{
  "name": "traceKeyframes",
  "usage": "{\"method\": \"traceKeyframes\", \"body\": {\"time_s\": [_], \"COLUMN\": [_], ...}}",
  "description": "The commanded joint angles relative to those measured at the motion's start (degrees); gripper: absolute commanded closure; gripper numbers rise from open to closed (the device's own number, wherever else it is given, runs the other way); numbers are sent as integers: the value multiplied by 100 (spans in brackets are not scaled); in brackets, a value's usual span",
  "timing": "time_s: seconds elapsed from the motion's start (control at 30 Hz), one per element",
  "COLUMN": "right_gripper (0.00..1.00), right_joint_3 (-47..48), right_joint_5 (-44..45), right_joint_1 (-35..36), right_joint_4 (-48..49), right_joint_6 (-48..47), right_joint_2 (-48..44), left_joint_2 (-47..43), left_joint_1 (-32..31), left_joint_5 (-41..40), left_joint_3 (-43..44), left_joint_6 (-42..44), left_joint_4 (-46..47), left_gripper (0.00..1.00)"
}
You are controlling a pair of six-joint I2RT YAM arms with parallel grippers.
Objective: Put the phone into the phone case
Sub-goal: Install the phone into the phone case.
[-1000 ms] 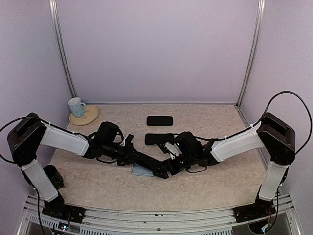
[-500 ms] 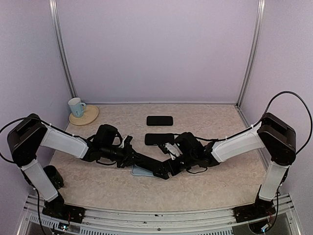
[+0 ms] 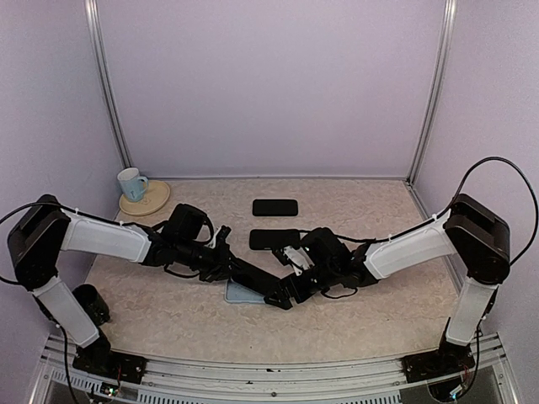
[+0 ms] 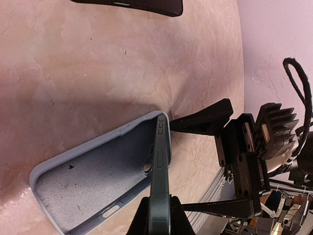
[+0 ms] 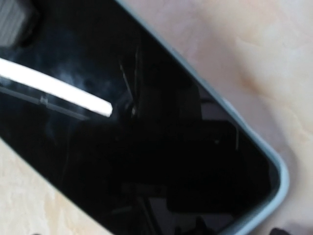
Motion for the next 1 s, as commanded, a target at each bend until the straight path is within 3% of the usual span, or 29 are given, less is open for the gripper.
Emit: {"method": "traceKeyframes", "body": {"time_s": [0.0,0.27,0.63,0.97], "right_gripper": [0,0,0,1], "right_joint_3": [-37,12,5,20], "right_joint_5": [58,2,-206,-119], "right_joint_1": [83,83,120,167], "right_joint_4": [49,78,227,56], "right_joint_6": [-74,-59,12,2], "right_joint_2": [-56,44,188,85], "left_joint_2": [-84,102,464,313], "left_joint_1": [86,-67,-371,-367], "left_joint_5": [-805,-436,113,-126], "left_joint_3": [152,-95,-338,-401], "left_joint_6": [693,552,-323,-712], "left_joint_4": [-914,-511,517,211], "left_gripper": [100,100,100,100]}}
